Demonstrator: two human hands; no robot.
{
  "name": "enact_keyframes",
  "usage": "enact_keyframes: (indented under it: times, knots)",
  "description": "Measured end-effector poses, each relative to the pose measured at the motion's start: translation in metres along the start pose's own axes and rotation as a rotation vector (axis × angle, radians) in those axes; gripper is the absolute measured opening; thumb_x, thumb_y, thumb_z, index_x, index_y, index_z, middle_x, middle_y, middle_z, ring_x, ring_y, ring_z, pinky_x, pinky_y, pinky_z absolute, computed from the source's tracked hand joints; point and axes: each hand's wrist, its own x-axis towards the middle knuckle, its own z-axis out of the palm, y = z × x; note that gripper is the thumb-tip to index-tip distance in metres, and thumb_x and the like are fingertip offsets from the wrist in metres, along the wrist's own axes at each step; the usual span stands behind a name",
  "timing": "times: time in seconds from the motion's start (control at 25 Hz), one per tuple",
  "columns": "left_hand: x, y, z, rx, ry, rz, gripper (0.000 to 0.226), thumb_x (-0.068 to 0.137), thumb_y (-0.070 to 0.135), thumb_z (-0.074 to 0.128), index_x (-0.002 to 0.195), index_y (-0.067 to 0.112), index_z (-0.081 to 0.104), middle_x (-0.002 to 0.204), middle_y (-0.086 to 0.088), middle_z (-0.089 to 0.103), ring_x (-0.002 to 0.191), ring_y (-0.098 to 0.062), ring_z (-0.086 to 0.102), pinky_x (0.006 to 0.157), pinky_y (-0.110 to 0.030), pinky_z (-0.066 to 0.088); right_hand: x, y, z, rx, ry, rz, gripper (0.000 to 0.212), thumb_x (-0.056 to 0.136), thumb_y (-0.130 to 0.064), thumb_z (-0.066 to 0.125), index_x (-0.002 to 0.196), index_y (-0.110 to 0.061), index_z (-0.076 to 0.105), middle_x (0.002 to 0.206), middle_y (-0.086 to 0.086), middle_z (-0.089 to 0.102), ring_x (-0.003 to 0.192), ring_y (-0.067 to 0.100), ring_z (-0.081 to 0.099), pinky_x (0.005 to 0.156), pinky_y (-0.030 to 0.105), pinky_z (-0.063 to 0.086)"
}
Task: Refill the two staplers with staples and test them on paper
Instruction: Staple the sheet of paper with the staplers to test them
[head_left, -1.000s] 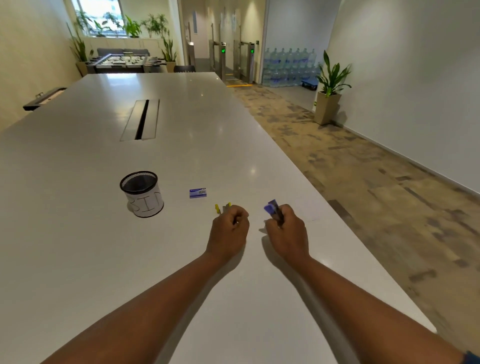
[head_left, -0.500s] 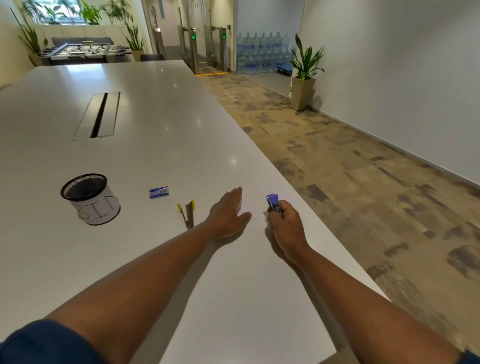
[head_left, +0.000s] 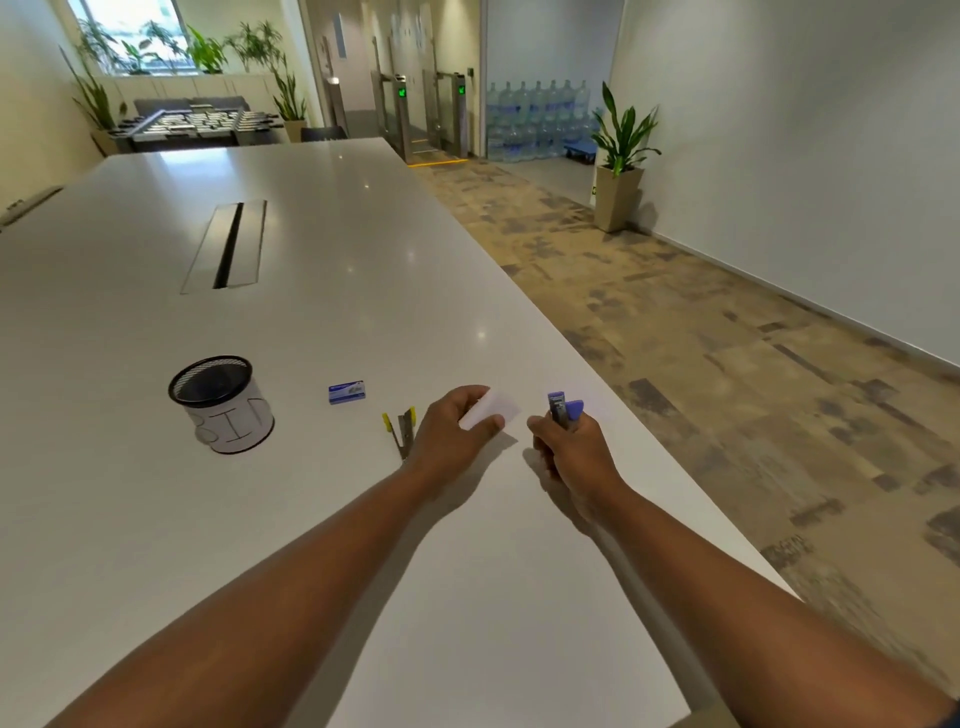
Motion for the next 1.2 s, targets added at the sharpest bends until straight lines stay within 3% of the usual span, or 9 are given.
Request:
enact_keyframes:
  times: [0.08,0.2,0.28,0.36,0.52,0.68,0.84,1.04,1.2]
  knots:
    - [-0.009,0.007,-0.022,-0.171,0.008,-0.065,0.040,0.091,0.028,0.074,0.129,0.024,0.064,0.118,0.008,0.071,0.101,-0.005,0.069,0.077,-0.013,0.054,-0.004,-0.005,0.021,-0.030,-0.024,-0.021,0.029,0.099,-0.034,0.063,0.092,-0.006,0.063,0.057,-0.007,0.059,0.046,0.005,0.051,0.046,0.018,0.046]
    - [-0.025,0.008,-0.054,-0.440,0.019,-0.166,0.034,0.093,0.023,0.072,0.126,0.023,0.063,0.117,-0.002,0.075,0.101,-0.020,0.075,0.075,-0.031,0.060,-0.011,-0.014,0.057,-0.031,-0.076,-0.084,0.031,0.097,-0.046,0.063,0.097,-0.015,0.067,0.059,-0.012,0.057,0.049,0.002,0.050,0.051,0.020,0.047]
    - [-0.034,0.004,-0.074,-0.518,0.046,-0.183,0.031,0.093,0.018,0.072,0.123,0.020,0.064,0.114,-0.005,0.076,0.100,-0.023,0.075,0.072,-0.035,0.059,-0.016,-0.018,0.078,-0.021,-0.122,-0.147,0.028,0.094,-0.046,0.068,0.088,-0.019,0.065,0.058,-0.015,0.055,0.052,0.004,0.048,0.054,0.023,0.045]
    - [-0.045,0.000,-0.092,-0.550,0.063,-0.191,0.030,0.093,0.017,0.072,0.123,0.017,0.065,0.114,-0.006,0.076,0.098,-0.021,0.075,0.082,-0.039,0.060,-0.020,-0.021,0.096,0.013,-0.156,-0.183,0.022,0.090,-0.038,0.075,0.089,-0.018,0.067,0.064,-0.013,0.061,0.056,0.004,0.053,0.058,0.023,0.045]
    - [-0.065,-0.001,-0.117,-0.473,0.072,-0.158,0.030,0.092,0.020,0.073,0.121,0.020,0.067,0.109,-0.002,0.078,0.100,-0.022,0.071,0.084,-0.037,0.057,-0.021,-0.031,0.125,0.044,-0.197,-0.202,0.013,0.086,-0.019,0.079,0.092,-0.011,0.071,0.078,0.001,0.074,0.066,0.009,0.065,0.061,0.022,0.050]
    - [-0.076,0.009,-0.140,-0.351,0.096,-0.037,0.040,0.093,0.015,0.072,0.128,0.029,0.060,0.118,-0.007,0.071,0.096,-0.025,0.071,0.084,-0.042,0.060,-0.022,-0.037,0.137,0.036,-0.261,-0.236,0.009,0.085,-0.013,0.077,0.084,-0.007,0.070,0.066,0.005,0.062,0.055,0.017,0.046,0.050,0.025,0.042]
    - [-0.079,0.017,-0.161,0.035,0.107,0.056,0.020,0.095,0.021,0.070,0.101,0.040,0.071,0.106,0.018,0.072,0.083,-0.006,0.071,0.066,-0.021,0.058,-0.022,-0.039,0.141,-0.035,-0.344,-0.230,0.009,0.086,-0.013,0.075,0.078,-0.013,0.071,0.064,0.006,0.056,0.056,0.019,0.042,0.048,0.027,0.037]
    - [-0.076,0.014,-0.172,0.177,0.106,0.020,0.009,0.090,0.024,0.075,0.090,0.032,0.072,0.086,0.008,0.077,0.082,-0.013,0.073,0.076,-0.038,0.061,-0.023,-0.038,0.142,-0.047,-0.415,-0.221,0.012,0.085,-0.013,0.078,0.083,-0.005,0.070,0.064,0.006,0.053,0.059,0.022,0.037,0.051,0.029,0.033]
    - [-0.077,0.016,-0.175,0.154,0.113,0.033,0.018,0.089,0.022,0.076,0.085,0.040,0.073,0.085,0.021,0.075,0.080,0.003,0.069,0.071,-0.019,0.057,-0.023,-0.041,0.142,-0.035,-0.416,-0.208,0.014,0.085,-0.012,0.080,0.082,-0.003,0.070,0.061,0.006,0.053,0.054,0.019,0.036,0.048,0.027,0.031]
